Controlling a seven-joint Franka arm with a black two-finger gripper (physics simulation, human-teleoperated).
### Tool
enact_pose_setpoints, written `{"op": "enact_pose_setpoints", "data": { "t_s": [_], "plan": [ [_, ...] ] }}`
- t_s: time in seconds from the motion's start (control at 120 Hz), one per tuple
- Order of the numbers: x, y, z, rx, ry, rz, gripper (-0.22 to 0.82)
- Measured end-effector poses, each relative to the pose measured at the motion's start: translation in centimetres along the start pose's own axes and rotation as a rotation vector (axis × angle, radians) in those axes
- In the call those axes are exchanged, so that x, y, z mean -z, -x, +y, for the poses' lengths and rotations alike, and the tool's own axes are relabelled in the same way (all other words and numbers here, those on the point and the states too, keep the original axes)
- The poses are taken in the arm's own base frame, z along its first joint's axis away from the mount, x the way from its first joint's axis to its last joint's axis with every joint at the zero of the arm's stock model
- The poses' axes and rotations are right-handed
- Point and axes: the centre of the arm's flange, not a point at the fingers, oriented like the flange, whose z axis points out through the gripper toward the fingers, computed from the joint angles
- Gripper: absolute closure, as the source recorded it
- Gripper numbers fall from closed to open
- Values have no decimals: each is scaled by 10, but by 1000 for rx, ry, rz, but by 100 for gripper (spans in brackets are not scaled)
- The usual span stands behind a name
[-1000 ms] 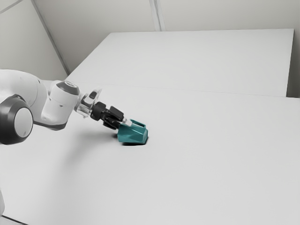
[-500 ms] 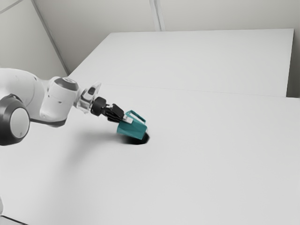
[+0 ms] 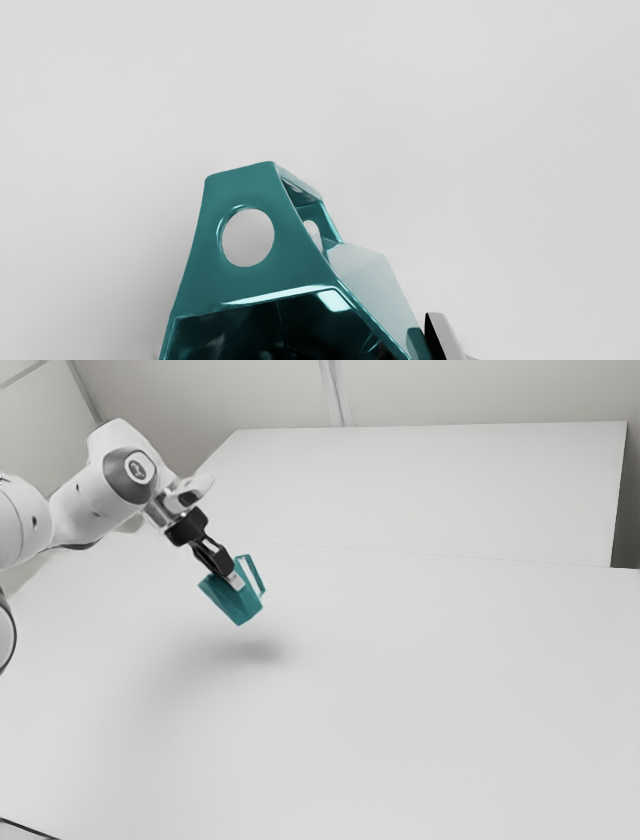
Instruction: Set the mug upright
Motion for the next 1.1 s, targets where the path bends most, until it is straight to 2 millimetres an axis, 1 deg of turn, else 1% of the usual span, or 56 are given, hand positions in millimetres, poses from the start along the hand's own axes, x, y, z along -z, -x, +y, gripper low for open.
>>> {"op": "enact_pose_setpoints", "data": {
  "t_s": [0.1,0.2,0.308,0.383,0.5,0.575,0.758,0.958,1.1],
  "plan": [
    [3,-16,15,-33,-152,-87,78],
    [2,-20,16,-21,-274,-134,78],
    [-13,-12,8,26,-344,-143,78],
    [-23,-15,12,42,-379,-130,78],
    [-45,-15,16,76,-405,-110,78],
    [-59,-10,14,108,-414,-98,78],
    [-73,-9,7,183,-432,-65,78],
    [-100,-8,-5,254,-429,-74,78],
    [-109,-8,-8,290,-428,-76,78]
  ]
}}
